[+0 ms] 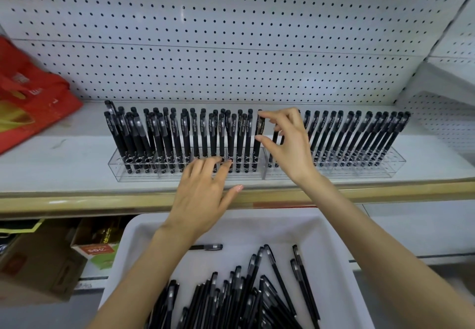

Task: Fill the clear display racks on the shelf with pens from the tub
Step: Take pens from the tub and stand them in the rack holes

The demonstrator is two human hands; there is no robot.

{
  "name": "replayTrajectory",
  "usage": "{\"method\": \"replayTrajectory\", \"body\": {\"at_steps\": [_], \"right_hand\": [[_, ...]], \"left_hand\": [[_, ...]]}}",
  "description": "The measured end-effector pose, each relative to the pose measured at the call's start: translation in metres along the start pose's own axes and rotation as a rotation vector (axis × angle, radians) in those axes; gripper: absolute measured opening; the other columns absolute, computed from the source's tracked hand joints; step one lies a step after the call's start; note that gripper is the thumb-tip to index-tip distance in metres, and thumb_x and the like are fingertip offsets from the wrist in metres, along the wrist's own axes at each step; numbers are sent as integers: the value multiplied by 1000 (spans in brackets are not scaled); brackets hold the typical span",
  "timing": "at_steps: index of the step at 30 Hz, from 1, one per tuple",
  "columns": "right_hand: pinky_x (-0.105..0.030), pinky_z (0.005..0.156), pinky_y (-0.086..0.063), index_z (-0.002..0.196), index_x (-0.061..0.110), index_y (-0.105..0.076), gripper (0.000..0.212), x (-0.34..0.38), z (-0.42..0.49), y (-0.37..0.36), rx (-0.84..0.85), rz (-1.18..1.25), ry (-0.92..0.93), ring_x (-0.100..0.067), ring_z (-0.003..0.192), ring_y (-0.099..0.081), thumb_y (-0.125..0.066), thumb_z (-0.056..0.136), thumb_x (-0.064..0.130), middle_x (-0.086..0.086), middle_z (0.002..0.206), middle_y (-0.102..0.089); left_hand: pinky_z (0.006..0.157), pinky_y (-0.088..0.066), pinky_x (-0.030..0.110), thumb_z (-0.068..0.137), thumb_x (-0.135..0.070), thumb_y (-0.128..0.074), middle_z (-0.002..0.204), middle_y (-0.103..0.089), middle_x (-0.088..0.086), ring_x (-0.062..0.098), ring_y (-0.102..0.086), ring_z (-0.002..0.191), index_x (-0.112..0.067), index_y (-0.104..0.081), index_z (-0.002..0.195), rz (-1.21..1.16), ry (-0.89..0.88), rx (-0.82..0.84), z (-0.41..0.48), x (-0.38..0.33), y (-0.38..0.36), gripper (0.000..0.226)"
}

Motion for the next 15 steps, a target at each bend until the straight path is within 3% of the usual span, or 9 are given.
{"method": "replayTrajectory", "body": {"at_steps": [10, 15], "right_hand": [[-32, 90, -45, 134, 21, -52, 58, 1, 0, 9, 62, -73, 1, -16, 95, -46, -75, 81, 18, 2, 103, -41], [-41, 95, -43, 132, 15, -54, 52, 8, -10, 26, 107, -307, 145, -26, 106, -50, -71, 84, 28, -9, 113, -53]], "left_hand": [[100, -42, 45, 93, -58, -19, 125, -57, 10, 26, -54, 114, -11, -55, 129, 21, -38, 41, -1, 0, 9, 69], [109, -31, 43, 93, -57, -22, 135, -52, 8, 24, -47, 125, -13, -47, 137, 44, -76, 22, -10, 0, 22, 67]]}}
Point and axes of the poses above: each hand's wrist, its own z-axis towards the middle knuckle, its own y-axis out of the back of the hand, x = y × z, the point moved 1 cm from there along z, towards the middle knuckle
